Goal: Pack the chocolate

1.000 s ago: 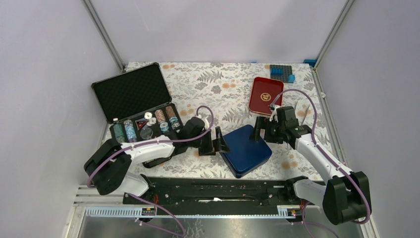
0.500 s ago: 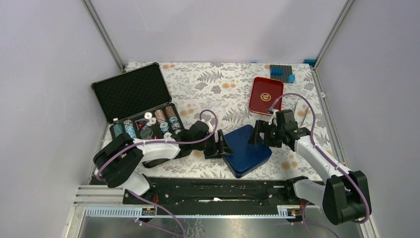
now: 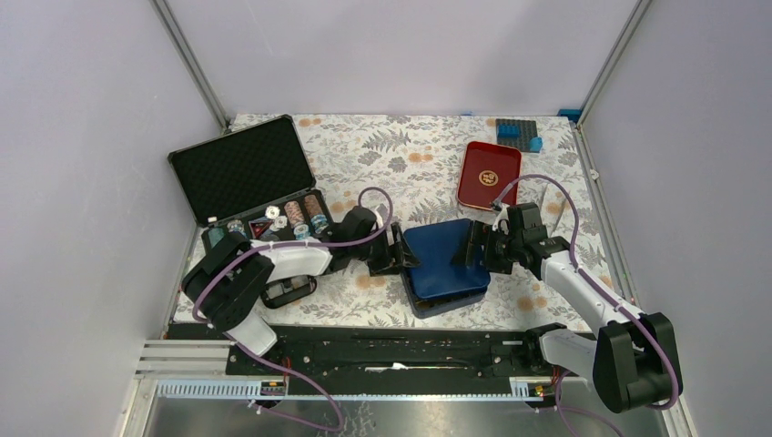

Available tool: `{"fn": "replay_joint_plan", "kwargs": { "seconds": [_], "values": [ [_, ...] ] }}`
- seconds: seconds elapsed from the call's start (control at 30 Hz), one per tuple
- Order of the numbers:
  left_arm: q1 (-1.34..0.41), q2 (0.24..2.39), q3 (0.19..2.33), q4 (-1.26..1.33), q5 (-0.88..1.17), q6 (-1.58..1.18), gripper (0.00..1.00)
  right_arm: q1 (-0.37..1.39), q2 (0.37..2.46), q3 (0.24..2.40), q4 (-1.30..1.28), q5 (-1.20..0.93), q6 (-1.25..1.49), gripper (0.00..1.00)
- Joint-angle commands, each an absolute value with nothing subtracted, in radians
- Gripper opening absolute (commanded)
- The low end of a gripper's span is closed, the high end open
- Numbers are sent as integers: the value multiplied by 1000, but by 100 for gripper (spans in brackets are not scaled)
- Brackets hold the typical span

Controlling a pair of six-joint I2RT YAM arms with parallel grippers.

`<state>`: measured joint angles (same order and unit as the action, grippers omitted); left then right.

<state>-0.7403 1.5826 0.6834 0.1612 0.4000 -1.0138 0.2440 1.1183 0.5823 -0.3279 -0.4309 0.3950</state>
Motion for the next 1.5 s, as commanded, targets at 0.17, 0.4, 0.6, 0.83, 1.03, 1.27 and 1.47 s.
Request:
{"fn": "replay_joint_plan", "kwargs": {
  "seconds": [0.17, 0.4, 0.6, 0.83, 1.03, 1.27, 1.47],
  "values": [
    [-687, 1626, 825, 69, 431, -830, 75, 260, 1108, 583, -260, -523, 455, 100],
    [-658, 1592, 866, -39, 472, -743, 78, 262, 1120, 605, -302, -440, 415, 100],
    [-658, 1547, 851, -55, 509, -748, 82, 263, 1139, 660, -373, -349, 345, 100],
    [-657, 1529, 844, -54, 505, -762, 82, 263, 1146, 673, -386, -336, 323, 100],
    [-658, 1511, 837, -68, 493, -768, 85, 263, 1142, 706, -403, -257, 299, 100],
    [-662, 1443, 794, -66, 463, -800, 96, 263, 1183, 788, -371, -168, 298, 100],
    [-672, 1349, 734, -66, 412, -842, 96, 262, 1303, 888, -303, -35, 428, 100]
  ]
}}
